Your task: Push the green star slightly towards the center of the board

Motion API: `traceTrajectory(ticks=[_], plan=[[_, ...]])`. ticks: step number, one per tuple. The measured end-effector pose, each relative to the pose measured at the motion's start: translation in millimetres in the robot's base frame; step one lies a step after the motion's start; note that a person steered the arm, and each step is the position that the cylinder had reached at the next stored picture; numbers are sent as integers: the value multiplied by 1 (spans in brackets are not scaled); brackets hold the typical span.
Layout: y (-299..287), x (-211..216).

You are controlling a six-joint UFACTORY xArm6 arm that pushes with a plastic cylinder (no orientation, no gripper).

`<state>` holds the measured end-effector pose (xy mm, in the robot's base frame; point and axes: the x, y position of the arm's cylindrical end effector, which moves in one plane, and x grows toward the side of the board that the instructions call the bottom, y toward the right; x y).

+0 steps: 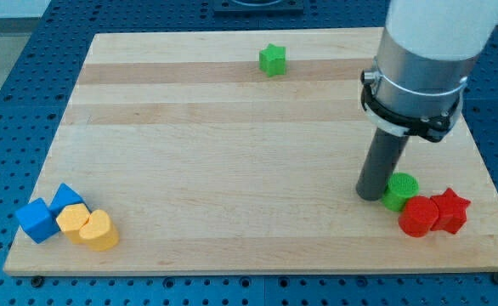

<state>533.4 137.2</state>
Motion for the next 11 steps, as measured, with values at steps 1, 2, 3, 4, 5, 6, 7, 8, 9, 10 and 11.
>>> traceTrajectory(ticks=[1, 2, 3, 4, 5, 6, 7, 8, 9, 10, 11], plan=[[0, 4], [-30, -2], [-138, -24], [-224, -96], [-223, -194], [-165, -232], [-136, -271], [-139, -307], [-91, -310], [-86, -257], [-109, -228]])
